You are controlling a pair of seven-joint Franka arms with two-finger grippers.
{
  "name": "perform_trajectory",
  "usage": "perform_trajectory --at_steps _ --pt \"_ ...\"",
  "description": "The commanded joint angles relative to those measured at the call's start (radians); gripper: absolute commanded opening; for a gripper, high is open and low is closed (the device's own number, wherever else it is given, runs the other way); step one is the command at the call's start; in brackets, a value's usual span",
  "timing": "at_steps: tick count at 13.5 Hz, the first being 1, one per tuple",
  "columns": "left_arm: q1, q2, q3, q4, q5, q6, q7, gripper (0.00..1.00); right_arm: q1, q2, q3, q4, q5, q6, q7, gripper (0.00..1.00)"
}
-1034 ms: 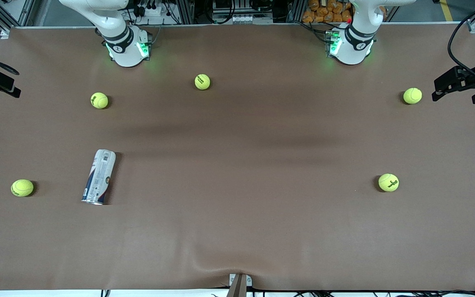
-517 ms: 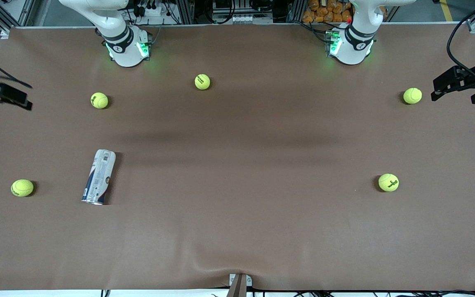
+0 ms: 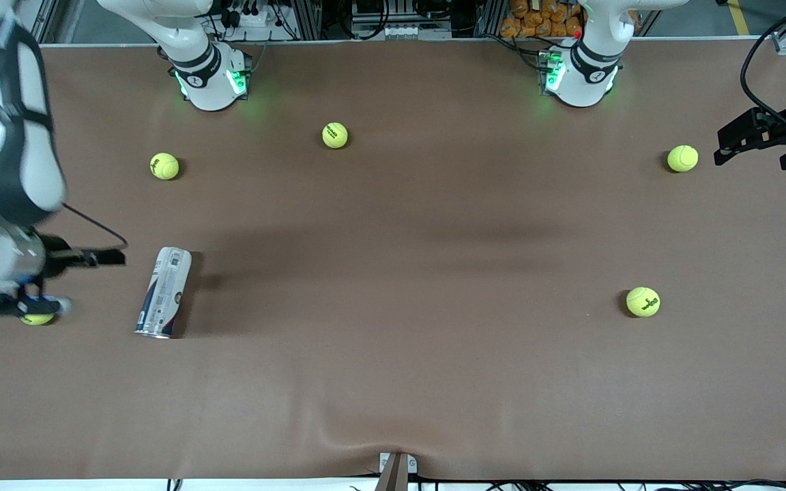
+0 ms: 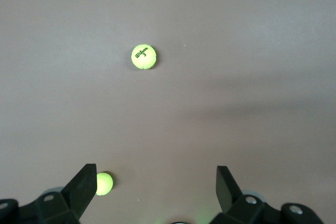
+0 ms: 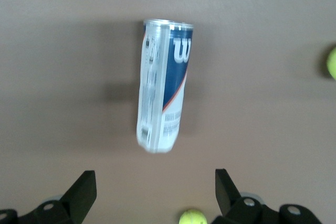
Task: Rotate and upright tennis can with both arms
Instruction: 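Reach the right gripper to the open end of the can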
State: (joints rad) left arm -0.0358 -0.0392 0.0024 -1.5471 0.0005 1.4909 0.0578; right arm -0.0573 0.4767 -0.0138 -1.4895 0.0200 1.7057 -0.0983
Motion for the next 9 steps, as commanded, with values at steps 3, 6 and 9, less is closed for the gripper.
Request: perform_trajectory --at_steps 3,6,9 --pt "0.004 -0.007 0.001 0.004 0.001 -0.018 0.022 1.00 -0.038 0.154 -0.002 0.032 0.031 0.144 -0.104 1.00" --pt "0.002 -0.007 -0.001 -0.001 0.003 -0.018 0.022 1.00 -0.038 0.204 0.000 0.031 0.040 0.189 -0.126 1.00" --pt "0.004 -0.007 -0.001 -0.001 0.001 -0.018 0.022 1.00 -0.039 0.229 -0.002 0.028 0.081 0.192 -0.126 1.00"
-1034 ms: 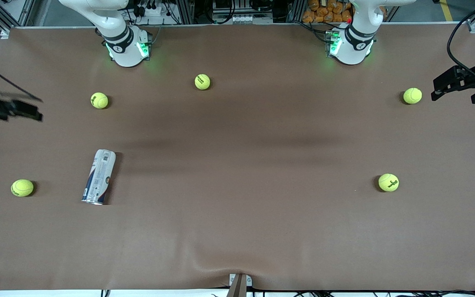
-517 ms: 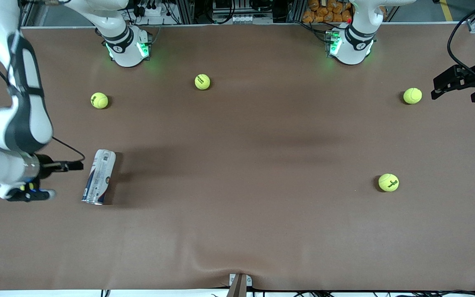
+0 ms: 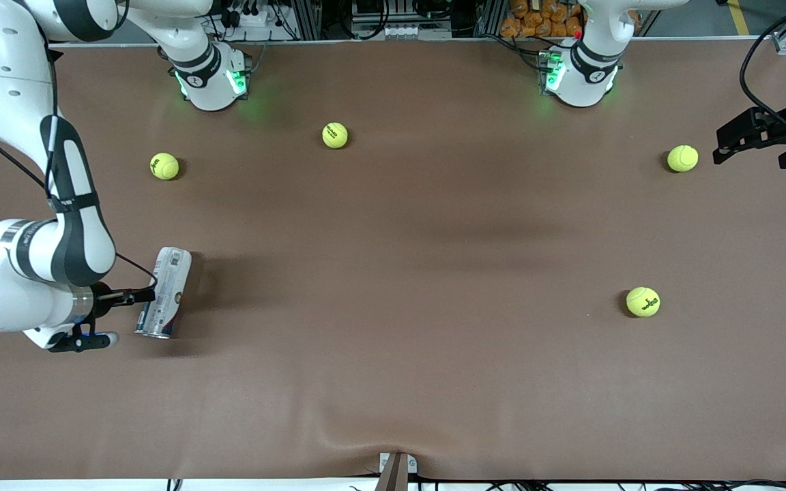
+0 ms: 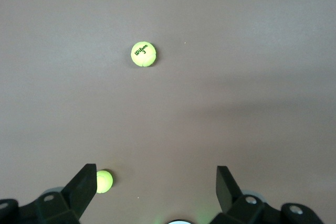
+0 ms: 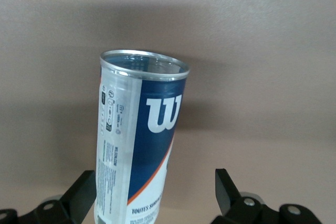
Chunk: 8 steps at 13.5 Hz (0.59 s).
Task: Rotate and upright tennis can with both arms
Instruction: 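Reach the right gripper to the open end of the can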
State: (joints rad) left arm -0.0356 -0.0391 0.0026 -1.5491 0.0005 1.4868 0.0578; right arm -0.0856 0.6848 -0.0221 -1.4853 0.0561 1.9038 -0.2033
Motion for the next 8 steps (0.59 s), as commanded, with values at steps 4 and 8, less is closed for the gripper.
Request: perform_trajectory --at_steps 4,8 --pt "0.002 -0.007 0.000 0.001 0.003 -0.017 0.022 1.00 -0.008 0.028 0.007 -0.033 0.079 0.010 -0.021 1.00" --pt "0.003 -0.007 -0.001 0.001 0.001 -0.017 0.022 1.00 0.001 0.054 0.007 -0.090 0.079 0.057 -0.018 1.00"
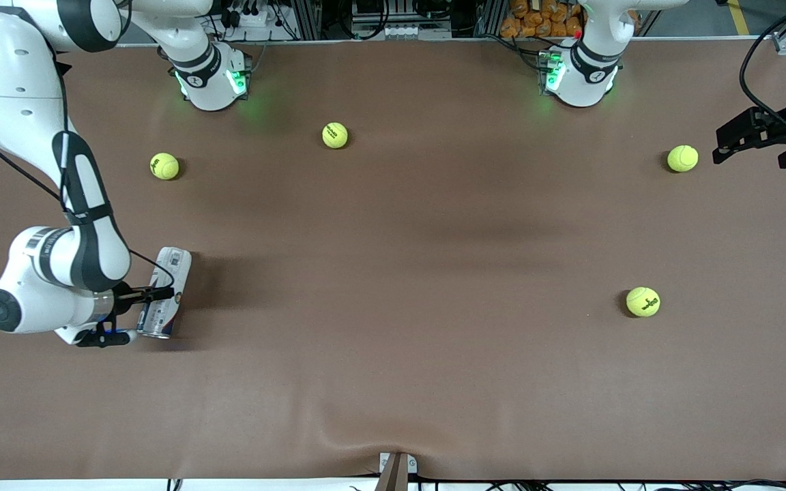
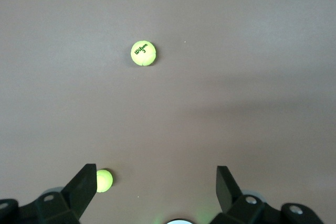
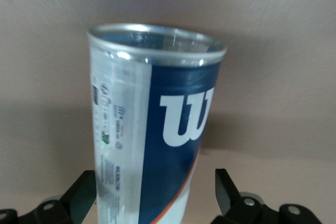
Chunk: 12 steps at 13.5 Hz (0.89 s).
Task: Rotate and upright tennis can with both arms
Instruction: 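Close the right gripper on the can's open rim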
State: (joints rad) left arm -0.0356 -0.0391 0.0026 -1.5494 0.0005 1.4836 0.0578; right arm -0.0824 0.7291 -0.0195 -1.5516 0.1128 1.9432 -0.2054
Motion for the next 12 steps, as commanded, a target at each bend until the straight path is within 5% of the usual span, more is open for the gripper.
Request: perform_trajectory --at_steps 1,6,9,12 --pt "0.002 -0.007 -0.001 0.002 0.001 -0.014 0.022 1.00 -0.002 0.021 0.004 -0.024 0.021 0.016 -0.017 1.00" --pt "0.003 -0.007 -0.001 0.000 0.001 -0.014 0.022 1.00 0.001 0.036 0.004 -0.021 0.022 0.022 -0.017 1.00" --pt "0.003 -0.007 -0.001 0.000 0.001 -0.014 0.022 1.00 0.021 0.032 0.006 -0.005 0.021 0.010 -0.019 0.86" --pt "0.003 -0.007 -0.001 0.000 0.001 -0.014 0.022 1.00 0.052 0.029 0.006 0.025 0.015 0.008 -0.055 0.87"
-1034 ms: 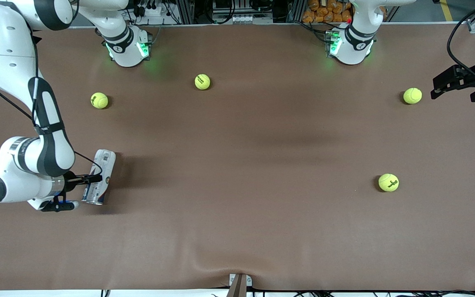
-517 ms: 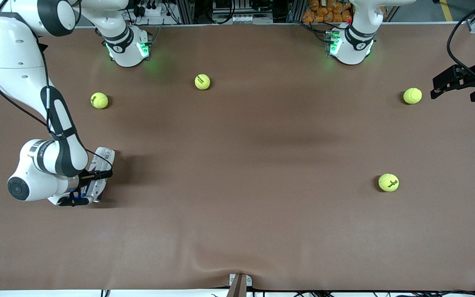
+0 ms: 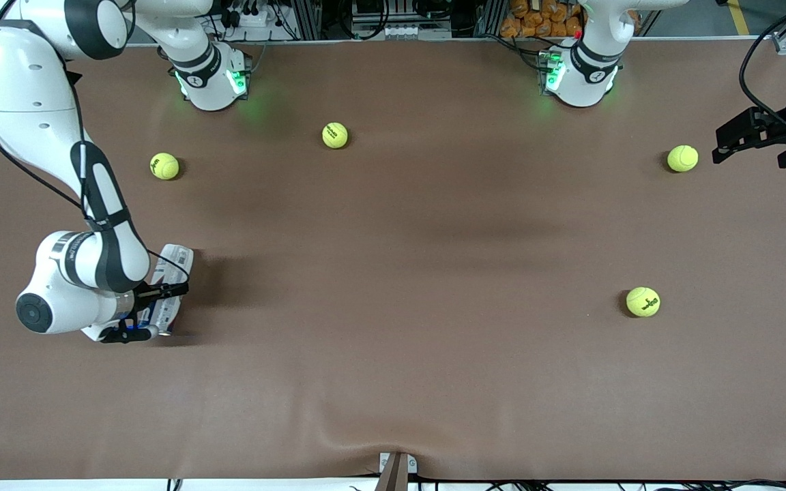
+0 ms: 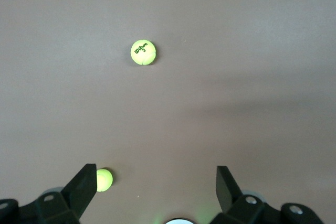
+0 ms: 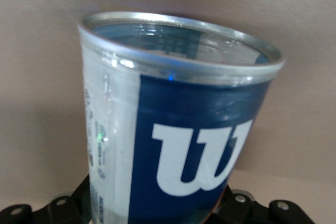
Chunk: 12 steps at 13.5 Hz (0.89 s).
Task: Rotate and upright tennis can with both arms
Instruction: 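Close the right gripper on the can's open rim, then drag the can with the right gripper toward the table middle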
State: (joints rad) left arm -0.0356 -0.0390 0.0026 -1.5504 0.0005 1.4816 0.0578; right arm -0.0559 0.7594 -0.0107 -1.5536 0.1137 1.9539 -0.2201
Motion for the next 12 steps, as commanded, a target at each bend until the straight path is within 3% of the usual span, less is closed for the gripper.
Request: perform_trajectory --at_steps 1,4,12 --pt "0.003 -0.007 0.000 0.001 0.001 -0.012 0.022 1.00 0.042 -0.003 -0.003 0.044 0.014 -0.004 -0.053 0.88" --pt "0.003 -0.007 0.000 0.001 0.001 -0.012 0.022 1.00 0.102 -0.008 -0.003 0.093 0.011 -0.006 -0.083 0.88" --pt "0.003 -0.007 0.000 0.001 -0.010 -0.012 0.022 1.00 0.410 -0.029 0.001 0.144 0.012 -0.003 -0.238 0.87"
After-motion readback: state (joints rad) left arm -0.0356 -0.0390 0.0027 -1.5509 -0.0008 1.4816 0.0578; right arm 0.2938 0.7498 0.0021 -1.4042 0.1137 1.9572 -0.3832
